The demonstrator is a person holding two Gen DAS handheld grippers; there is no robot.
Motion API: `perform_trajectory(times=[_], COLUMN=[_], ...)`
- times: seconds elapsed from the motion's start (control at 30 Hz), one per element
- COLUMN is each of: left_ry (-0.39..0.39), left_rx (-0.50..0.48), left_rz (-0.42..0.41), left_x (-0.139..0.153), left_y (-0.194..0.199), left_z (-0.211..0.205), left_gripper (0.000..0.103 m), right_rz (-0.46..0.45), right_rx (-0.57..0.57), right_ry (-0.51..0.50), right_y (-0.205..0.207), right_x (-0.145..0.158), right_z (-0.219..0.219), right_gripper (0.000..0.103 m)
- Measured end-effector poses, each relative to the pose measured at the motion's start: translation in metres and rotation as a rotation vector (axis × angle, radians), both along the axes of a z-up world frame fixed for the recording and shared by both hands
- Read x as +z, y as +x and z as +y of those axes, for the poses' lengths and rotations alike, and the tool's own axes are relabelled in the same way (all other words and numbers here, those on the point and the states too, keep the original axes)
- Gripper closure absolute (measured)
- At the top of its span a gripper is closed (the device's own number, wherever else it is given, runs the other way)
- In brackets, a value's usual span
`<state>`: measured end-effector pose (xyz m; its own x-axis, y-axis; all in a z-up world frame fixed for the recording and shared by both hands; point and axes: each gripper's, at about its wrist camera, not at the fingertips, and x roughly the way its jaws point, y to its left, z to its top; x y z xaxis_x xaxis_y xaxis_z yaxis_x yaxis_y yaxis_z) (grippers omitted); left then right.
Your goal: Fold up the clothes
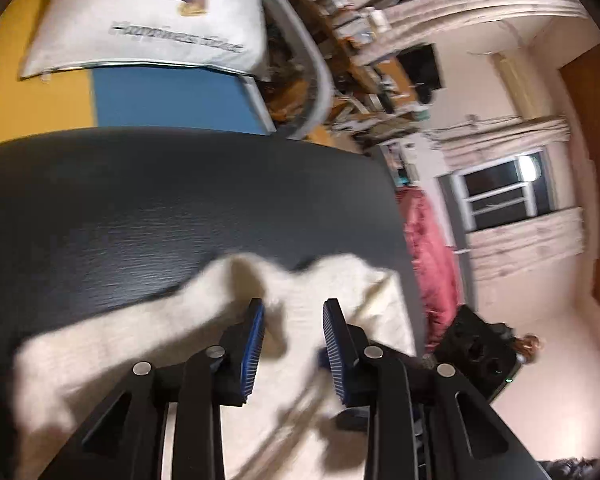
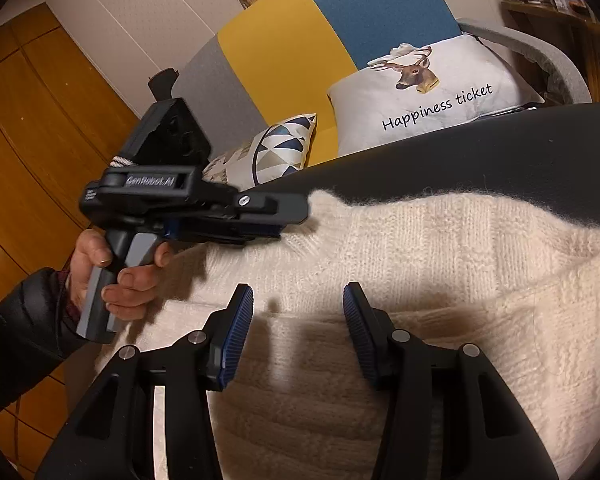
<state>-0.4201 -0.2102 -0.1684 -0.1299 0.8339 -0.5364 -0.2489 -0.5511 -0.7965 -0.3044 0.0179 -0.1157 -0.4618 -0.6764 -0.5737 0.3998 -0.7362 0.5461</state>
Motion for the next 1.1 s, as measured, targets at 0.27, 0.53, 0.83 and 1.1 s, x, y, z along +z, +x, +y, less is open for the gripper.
perform_trajectory(times=[0.27, 0.53, 0.83, 1.1], left_ry=[-0.129, -0.189, -0.083, -0.302], left_rx=[0.069, 0.136, 0.266, 0.335], left_rz=[0.137, 0.089, 0.133, 0.092], left_x=[0.008, 0.005, 0.065, 0.028], left_y=[0.006, 0.002, 0.063, 0.106], left_z=[-0.001, -0.008, -0.115, -0.127], left_gripper=[0.100, 0.094, 0.082, 0.083], right_rz=[0.050, 0.021, -0.040, -0.227], right_rx=[-0.052, -0.098, 0.070, 0.340], right_ry=[0.174, 0.314, 0.055, -0.310], right_y=[-0.004, -0.020, -0.027, -0.088], right_x=[0.018, -0.001, 0.010, 0.014], right_z=[-0.017, -0.032, -0.018, -0.069], right_gripper=[0.052, 0.053, 0.052, 0.033])
